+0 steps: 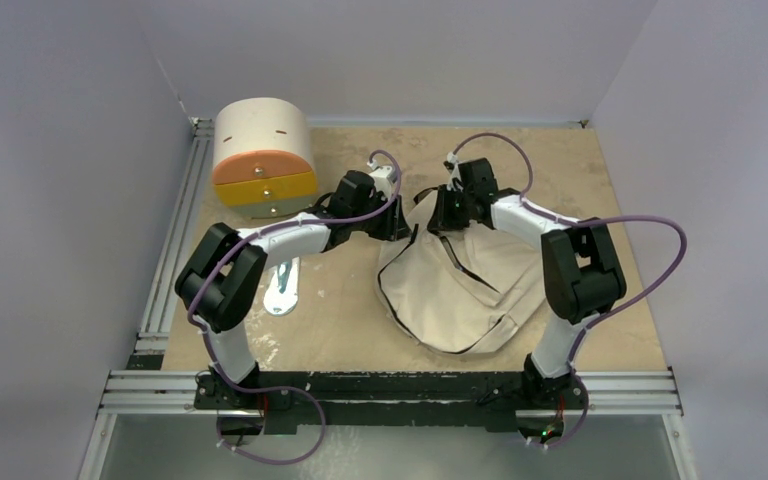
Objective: Pack the student bag
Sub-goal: Zip the student bag at the center of the board, then reset both arms
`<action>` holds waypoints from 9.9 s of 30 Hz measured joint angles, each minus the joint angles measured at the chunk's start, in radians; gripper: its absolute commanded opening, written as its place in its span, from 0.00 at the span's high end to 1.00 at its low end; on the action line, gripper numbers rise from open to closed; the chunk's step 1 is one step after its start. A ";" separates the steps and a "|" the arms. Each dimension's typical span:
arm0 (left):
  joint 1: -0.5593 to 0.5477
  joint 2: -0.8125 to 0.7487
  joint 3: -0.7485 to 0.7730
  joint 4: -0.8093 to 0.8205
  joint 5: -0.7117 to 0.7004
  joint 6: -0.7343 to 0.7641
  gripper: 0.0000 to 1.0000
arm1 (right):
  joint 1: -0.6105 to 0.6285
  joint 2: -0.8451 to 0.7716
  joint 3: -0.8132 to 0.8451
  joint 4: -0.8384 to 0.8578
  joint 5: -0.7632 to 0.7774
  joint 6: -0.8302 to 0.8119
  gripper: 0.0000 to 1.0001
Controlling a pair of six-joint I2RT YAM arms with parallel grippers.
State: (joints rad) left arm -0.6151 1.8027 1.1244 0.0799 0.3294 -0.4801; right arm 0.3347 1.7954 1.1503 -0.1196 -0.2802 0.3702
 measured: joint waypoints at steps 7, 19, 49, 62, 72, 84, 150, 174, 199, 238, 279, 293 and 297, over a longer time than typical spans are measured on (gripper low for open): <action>0.000 0.000 0.000 0.000 0.000 0.000 0.65 | 0.000 0.001 0.000 0.000 0.000 -0.004 1.00; 0.006 0.000 -0.001 0.000 0.001 -0.003 0.65 | 0.001 -0.126 -0.001 -0.001 0.037 0.006 1.00; 0.006 0.148 0.002 0.417 0.187 -0.132 0.40 | -0.002 -0.214 -0.041 -0.010 0.124 0.106 1.00; -0.032 0.200 0.034 0.506 0.247 -0.167 0.46 | -0.007 -0.219 -0.046 -0.008 0.131 0.128 1.00; -0.042 0.248 0.037 0.511 0.255 -0.192 0.80 | -0.008 -0.219 -0.047 -0.008 0.130 0.128 1.00; -0.042 0.269 0.063 0.533 0.281 -0.208 1.00 | -0.015 -0.226 -0.068 -0.001 0.131 0.128 0.85; 0.069 0.055 -0.007 0.235 0.197 -0.223 0.53 | -0.027 -0.363 -0.266 0.130 -0.012 0.146 1.00; 0.023 0.167 0.074 0.262 0.335 -0.064 0.50 | -0.027 -0.459 -0.306 0.208 -0.027 0.213 1.00; 0.048 0.232 0.144 0.256 0.422 -0.006 1.00 | -0.027 -0.521 -0.360 0.146 0.001 0.214 1.00; 0.187 0.557 0.723 -0.146 0.418 0.133 1.00 | -0.027 -0.663 -0.408 -0.174 0.153 0.278 1.00; 0.237 -0.460 0.159 -0.192 -0.155 0.153 0.27 | -0.026 -0.918 -0.254 0.072 0.595 0.243 0.07; 0.237 -1.013 -0.185 -0.592 -0.773 0.001 0.25 | -0.026 -1.104 -0.296 0.141 0.895 0.084 0.01; 0.237 -1.059 -0.248 -0.653 -0.819 -0.064 0.25 | -0.026 -1.110 -0.323 0.155 0.895 0.088 0.01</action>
State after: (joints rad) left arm -0.3779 0.7433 0.8761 -0.5732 -0.4892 -0.5446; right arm 0.3092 0.6857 0.8276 0.0357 0.6151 0.4580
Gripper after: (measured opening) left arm 0.753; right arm 0.987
